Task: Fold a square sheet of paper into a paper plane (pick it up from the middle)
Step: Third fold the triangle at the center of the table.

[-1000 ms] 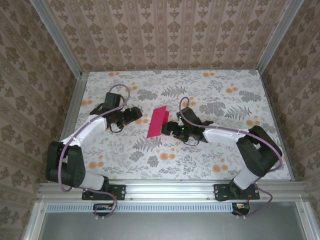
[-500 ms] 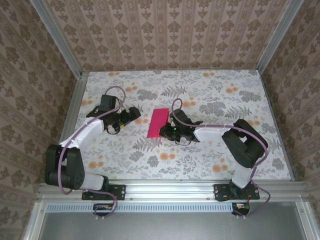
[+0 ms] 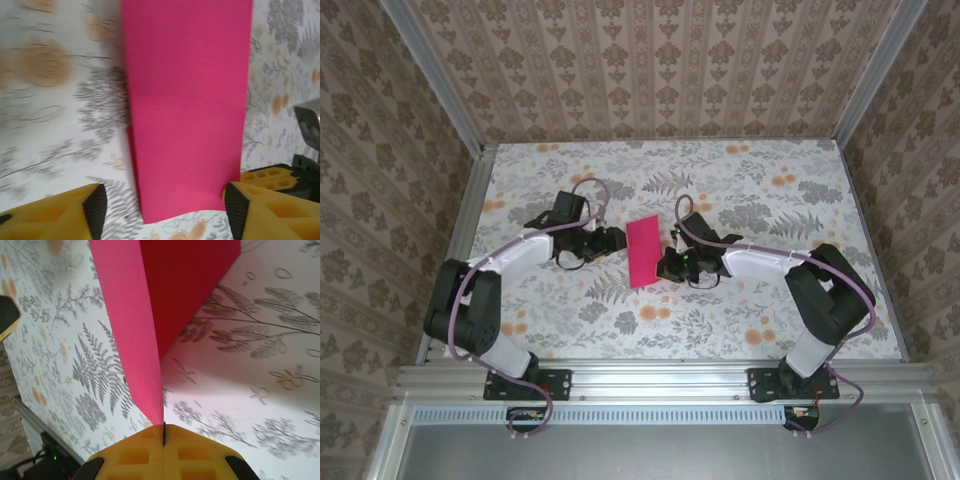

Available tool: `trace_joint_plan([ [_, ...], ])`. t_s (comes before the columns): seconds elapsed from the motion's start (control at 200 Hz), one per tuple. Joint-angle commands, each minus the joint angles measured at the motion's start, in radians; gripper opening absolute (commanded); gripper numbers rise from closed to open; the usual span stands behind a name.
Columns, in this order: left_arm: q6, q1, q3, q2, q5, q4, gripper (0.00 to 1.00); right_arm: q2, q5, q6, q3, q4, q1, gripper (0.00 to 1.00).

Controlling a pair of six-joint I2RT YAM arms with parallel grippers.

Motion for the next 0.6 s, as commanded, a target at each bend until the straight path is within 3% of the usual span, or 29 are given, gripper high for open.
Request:
trace_joint_plan([
  [0.0, 0.009, -0.019, 0.059, 0.05, 0.061, 0.062, 0.59, -0.014, -0.135, -0.116, 0.008, -0.131, -0.032, 0.0],
  [0.035, 0.007, -0.054, 0.071, 0.071, 0.065, 0.068, 0.57, -0.01, -0.146, -0.119, 0.011, -0.134, -0.043, 0.0],
  [0.305, 0.004, -0.075, 0.151, 0.23, 0.101, 0.081, 0.44, 0.026, -0.168, -0.105, 0.027, -0.085, -0.074, 0.08],
  [0.595, 0.012, -0.075, 0.162, 0.304, 0.054, 0.066, 0.4, 0.013, -0.102, 0.017, -0.028, 0.022, -0.073, 0.21],
])
